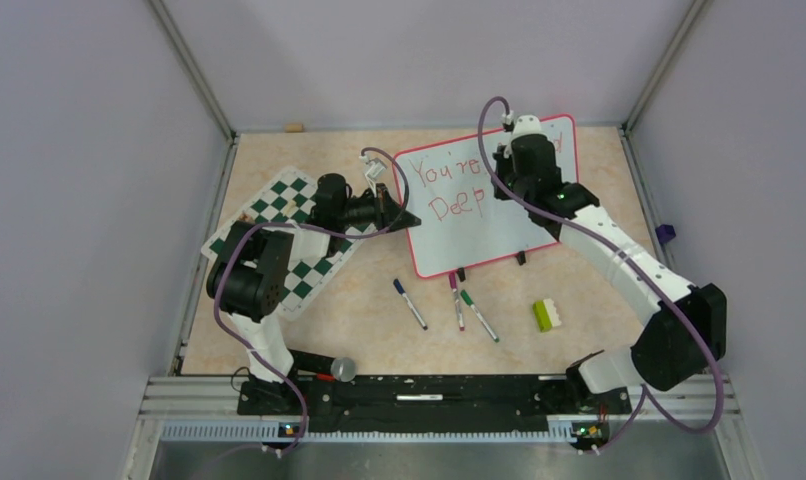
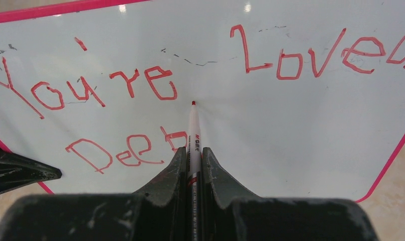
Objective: Write a sentence on the whiteboard
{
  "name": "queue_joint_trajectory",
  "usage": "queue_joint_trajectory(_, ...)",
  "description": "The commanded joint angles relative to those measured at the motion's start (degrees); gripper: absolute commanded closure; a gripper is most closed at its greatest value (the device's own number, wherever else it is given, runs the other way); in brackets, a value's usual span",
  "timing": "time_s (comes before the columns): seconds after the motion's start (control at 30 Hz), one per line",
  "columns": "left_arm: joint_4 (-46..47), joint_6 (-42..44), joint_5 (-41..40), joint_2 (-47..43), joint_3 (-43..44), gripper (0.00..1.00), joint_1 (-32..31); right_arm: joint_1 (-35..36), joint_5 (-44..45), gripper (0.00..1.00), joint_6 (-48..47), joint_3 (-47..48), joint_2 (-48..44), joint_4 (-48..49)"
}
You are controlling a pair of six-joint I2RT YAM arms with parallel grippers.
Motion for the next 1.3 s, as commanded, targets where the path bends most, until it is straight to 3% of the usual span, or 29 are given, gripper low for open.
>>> queue_joint_trajectory(0.0, -2.9, 12.2, -2.8, 1.1, -2.0, 1.00, -1.1, -1.1, 0.8, 1.00, 0.0, 3.8, 1.2, 2.3)
queue_joint_trajectory(0.67, -2.8, 12.3, -2.8, 0.9, -2.1, 1.00, -1.1, -1.2, -0.4, 1.00, 1.0, -7.9, -4.6, 0.8)
queue_joint_trajectory(1.27, -2.8, 12.2, -2.8, 0.9, -2.1, 1.00, -1.1, -3.4, -1.9, 1.00, 0.8, -1.1, -5.9, -1.1)
